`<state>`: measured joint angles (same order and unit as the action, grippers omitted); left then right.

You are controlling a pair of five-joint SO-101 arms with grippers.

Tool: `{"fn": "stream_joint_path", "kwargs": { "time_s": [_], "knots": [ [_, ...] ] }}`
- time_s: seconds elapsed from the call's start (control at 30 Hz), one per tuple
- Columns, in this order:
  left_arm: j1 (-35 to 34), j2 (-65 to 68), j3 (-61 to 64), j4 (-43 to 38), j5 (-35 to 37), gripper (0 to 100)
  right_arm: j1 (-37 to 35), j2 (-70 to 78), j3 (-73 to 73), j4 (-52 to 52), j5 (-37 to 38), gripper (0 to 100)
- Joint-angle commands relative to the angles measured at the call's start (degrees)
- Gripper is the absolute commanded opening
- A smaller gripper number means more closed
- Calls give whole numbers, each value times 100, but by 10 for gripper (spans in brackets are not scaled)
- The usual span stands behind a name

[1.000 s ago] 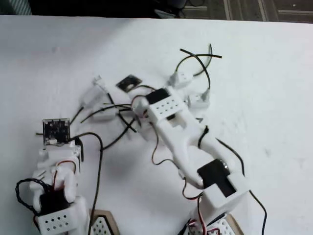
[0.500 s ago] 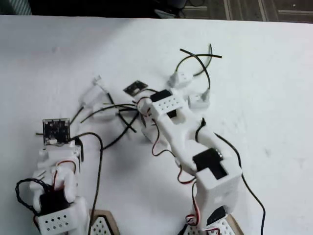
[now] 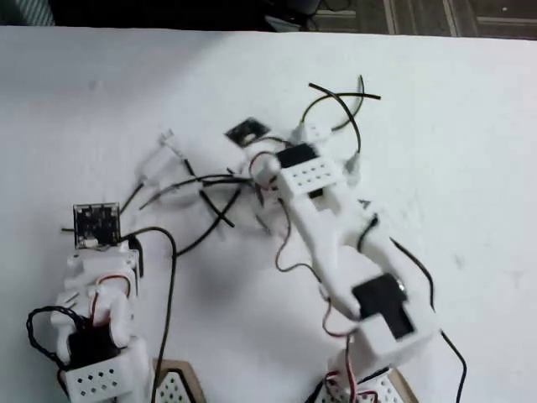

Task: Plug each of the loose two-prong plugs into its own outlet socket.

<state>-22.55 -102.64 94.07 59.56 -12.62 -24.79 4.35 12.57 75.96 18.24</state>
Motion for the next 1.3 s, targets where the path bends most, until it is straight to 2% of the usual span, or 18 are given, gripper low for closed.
{"fn": "stream_joint_path", "kwargs": {
  "time_s": [0.0, 0.1, 0.2, 0.37, 0.53, 0.8, 0.93, 1.13, 1.27],
  "knots": [
    [-57, -57, -88, -105, -9, 184, 171, -919, -26, 400, 422, 17],
    [-189, -57, -334, -9, 26, 184, 171, -1349, -26, 681, 607, 17],
    [-637, -57, -571, 18, 35, 181, 171, -1763, -26, 831, 642, 17],
    [-1182, -57, -668, -18, 44, 182, 110, -2686, -18, 1420, 1160, 17],
    [-1262, -57, -818, 0, 44, 181, -171, -3222, 290, 1587, 1705, 17],
    [-1262, -57, -905, 18, 44, 181, -1130, -3266, 2514, -31, 3771, 17],
    [-1262, -57, -862, 70, 44, 181, -1552, -3266, 3314, -954, 4563, 17],
    [-1244, -57, -862, 255, 44, 183, -1895, -3204, 4026, -2299, 5899, 17],
    [-1235, -57, -853, 255, 44, 183, -2018, -2976, 4088, -2598, 6435, 17]
  ]
}}
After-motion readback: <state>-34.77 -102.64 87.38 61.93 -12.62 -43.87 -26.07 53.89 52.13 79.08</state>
